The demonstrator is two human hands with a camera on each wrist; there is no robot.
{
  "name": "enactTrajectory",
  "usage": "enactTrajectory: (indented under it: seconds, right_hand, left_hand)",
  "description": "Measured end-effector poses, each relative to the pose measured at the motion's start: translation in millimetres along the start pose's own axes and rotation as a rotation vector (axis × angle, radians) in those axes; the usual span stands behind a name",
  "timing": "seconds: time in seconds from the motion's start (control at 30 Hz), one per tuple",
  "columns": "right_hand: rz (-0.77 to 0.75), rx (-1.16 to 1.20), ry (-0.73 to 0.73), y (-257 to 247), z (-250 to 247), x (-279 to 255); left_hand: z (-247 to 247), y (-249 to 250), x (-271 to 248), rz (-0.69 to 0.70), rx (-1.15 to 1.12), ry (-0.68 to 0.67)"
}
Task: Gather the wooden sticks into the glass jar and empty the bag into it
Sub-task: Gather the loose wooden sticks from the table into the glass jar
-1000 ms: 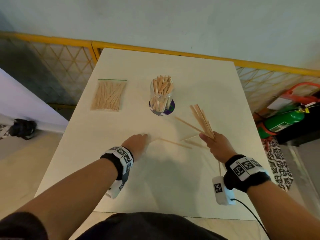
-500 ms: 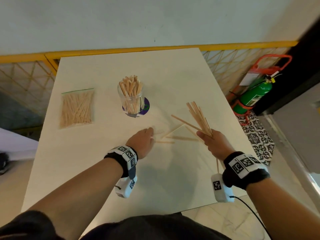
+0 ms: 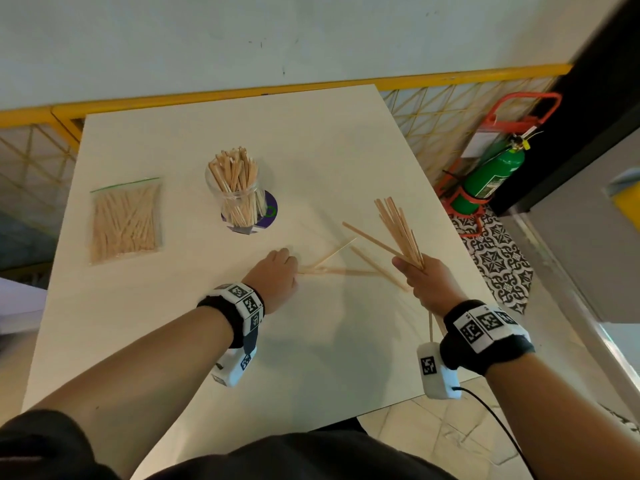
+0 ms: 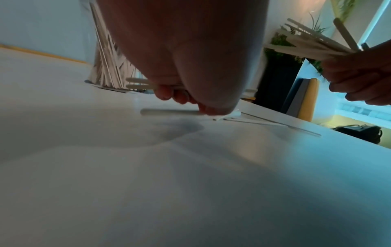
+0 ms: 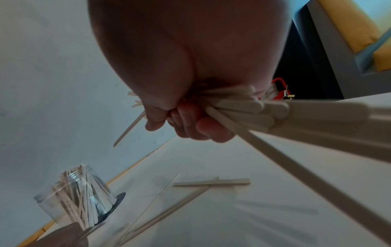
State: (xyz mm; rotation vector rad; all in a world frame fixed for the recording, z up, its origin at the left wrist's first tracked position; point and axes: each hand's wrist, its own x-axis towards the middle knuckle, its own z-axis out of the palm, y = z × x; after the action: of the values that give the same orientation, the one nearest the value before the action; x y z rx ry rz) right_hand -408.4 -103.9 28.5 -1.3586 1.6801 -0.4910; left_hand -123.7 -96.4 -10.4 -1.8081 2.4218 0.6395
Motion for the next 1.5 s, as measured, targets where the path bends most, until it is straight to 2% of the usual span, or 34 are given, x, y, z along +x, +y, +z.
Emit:
enactTrajectory:
  seconds: [0.1, 0.23, 0.3, 0.43, 0.5, 0.57, 0.63, 0.7, 0.77, 0.87, 0.93, 1.03, 1.17, 1.27, 1.4, 1.5]
  right_hand:
    - [-0.003, 0.014, 0.022, 5, -10, 1]
    - [-0.013, 0.013, 0.033, 12, -23, 2]
    - [-0.016, 0.018, 0.039, 16, -29, 2]
    - [-0.011, 0.019, 0.049, 30, -44, 3]
    - [-0.012, 0.021, 0.052, 38, -52, 3]
    - [-0.009, 0.03, 0.054, 45, -59, 1]
    - [-0.011, 0.044, 0.05, 51, -65, -1]
    - [-0.016, 0.039, 0.048, 56, -67, -2]
    - [-0.016, 0.028, 0.043, 59, -68, -1]
    - [-0.021, 0.031, 0.023, 59, -65, 2]
    - [-0.025, 0.028, 0.007, 56, -62, 5]
    - [-0.024, 0.009, -0.006, 49, -56, 9]
    - [-0.039, -0.006, -0.013, 36, -50, 12]
    - [-0.054, -0.022, -0.024, 29, -47, 13]
    - [-0.052, -0.014, -0.05, 26, -43, 19]
    - [-0.051, -0.015, -0.064, 24, -41, 24]
  left_hand:
    - [-11, 8, 8, -0.05, -0.14, 0.095]
    - [-17, 19, 38, -0.247, -0.295, 0.074]
    - [-11, 29, 54, -0.286, -0.29, 0.085]
    - [5, 60, 78, -0.276, -0.157, 0.073]
    - [13, 73, 84, -0.201, -0.172, 0.07]
    - [19, 82, 86, -0.066, -0.16, 0.023]
    - [23, 88, 84, 0.052, -0.054, -0.029]
    - [27, 86, 81, 0.108, 0.069, -0.054]
    - [29, 79, 77, 0.183, 0.091, -0.016]
    - [31, 73, 74, 0.345, 0.072, 0.132]
    - [29, 72, 75, 0.381, 0.092, 0.162]
    - [23, 79, 75, 0.361, 0.202, 0.117]
    - [26, 85, 77, 0.245, 0.368, 0.023]
    - [23, 89, 85, 0.211, 0.384, 0.058]
    - [12, 101, 83, 0.105, 0.358, -0.018]
    - [13, 99, 90, 0.014, 0.25, -0.113]
